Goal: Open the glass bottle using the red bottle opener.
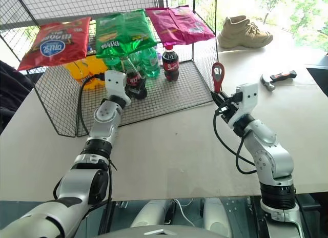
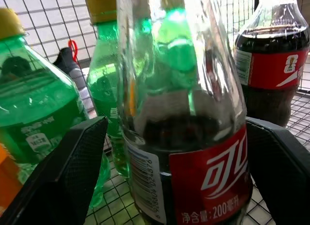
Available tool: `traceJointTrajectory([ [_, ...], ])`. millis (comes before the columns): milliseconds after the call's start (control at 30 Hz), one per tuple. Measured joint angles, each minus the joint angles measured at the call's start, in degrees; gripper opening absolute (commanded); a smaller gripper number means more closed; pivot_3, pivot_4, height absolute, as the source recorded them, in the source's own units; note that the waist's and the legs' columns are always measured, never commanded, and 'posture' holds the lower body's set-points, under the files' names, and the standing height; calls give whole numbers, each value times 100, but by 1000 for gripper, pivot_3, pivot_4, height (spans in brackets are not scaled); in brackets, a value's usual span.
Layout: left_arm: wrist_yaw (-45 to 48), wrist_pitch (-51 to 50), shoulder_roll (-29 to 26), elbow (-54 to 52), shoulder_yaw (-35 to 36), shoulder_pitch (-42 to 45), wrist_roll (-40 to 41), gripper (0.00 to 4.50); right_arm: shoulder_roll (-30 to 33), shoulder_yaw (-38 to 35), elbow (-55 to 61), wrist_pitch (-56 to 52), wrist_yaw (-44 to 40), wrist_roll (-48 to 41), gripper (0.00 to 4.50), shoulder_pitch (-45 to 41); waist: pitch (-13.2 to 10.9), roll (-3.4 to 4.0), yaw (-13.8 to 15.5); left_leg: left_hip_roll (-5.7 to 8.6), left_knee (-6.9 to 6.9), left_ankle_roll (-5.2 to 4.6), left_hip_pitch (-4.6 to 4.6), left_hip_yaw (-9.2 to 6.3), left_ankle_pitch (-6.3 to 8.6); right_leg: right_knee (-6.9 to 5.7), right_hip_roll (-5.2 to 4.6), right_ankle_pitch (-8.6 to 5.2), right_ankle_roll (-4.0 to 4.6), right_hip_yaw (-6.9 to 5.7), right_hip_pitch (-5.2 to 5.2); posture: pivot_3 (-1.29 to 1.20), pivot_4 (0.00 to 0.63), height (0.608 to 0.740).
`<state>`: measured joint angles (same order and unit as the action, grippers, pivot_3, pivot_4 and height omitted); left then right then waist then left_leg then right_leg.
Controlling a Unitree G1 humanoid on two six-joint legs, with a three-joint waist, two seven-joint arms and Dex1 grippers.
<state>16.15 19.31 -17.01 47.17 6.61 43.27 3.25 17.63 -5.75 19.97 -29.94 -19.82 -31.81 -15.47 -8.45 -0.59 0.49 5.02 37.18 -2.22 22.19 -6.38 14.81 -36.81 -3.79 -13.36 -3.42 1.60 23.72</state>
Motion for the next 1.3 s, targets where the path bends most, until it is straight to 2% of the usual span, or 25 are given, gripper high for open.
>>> traceJointTrajectory([
  [67,60,63,1,145,6,33,30,4376,0,0,0,15,1,4,0,1,0,0,-3,0,0,0,2,0,0,0,-3,0,0,0,1,0,150,740],
  [100,127,106,1,183,12,42,50,3857,0,2,0,16,2,7,0,2,0,0,-2,0,0,0,2,-1,0,0,-3,0,0,0,1,0,150,740],
  [133,199,151,3,213,12,50,87,3655,-3,4,1,22,3,10,0,7,0,0,0,0,0,0,2,-1,0,0,-4,0,0,0,1,0,150,740],
  [200,312,232,3,252,20,56,155,2824,-14,17,3,29,4,23,0,41,0,0,0,0,1,0,2,-1,0,0,-14,0,0,0,1,0,150,740],
  [433,373,275,-4,271,31,51,174,2809,-66,27,3,63,5,47,0,70,0,0,-2,0,1,0,3,-1,0,-2,-13,0,0,-1,1,0,150,740],
  [533,703,238,-5,-11,141,-175,450,2809,-70,35,1,71,-1,100,0,69,0,0,-23,0,1,0,5,-1,0,-1,-14,0,0,0,4,0,150,740],
  [733,1666,-483,-12,-1680,21,-1107,1057,2809,-68,27,-3,128,-36,130,0,65,0,0,-102,0,6,0,20,-5,0,0,-18,0,0,-1,13,0,150,740],
  [867,2444,-1511,-77,-3213,-371,-1689,1650,2809,-62,24,-28,143,-77,157,0,54,0,0,-114,0,13,0,32,-11,0,-3,-18,0,0,-5,21,0,150,740],
  [1000,2929,-2125,-97,-4164,-773,-1979,1936,2809,-64,24,-88,155,-98,188,0,29,0,0,-119,0,14,0,29,-10,-1,-4,-17,0,1,-3,20,0,150,740],
  [1300,3164,-2532,-9,-4545,-1268,-2332,1843,2809,-71,21,-112,193,-96,226,0,-2,0,1,-115,-1,14,2,26,-10,-2,-10,-14,0,1,-3,19,0,150,740],
])
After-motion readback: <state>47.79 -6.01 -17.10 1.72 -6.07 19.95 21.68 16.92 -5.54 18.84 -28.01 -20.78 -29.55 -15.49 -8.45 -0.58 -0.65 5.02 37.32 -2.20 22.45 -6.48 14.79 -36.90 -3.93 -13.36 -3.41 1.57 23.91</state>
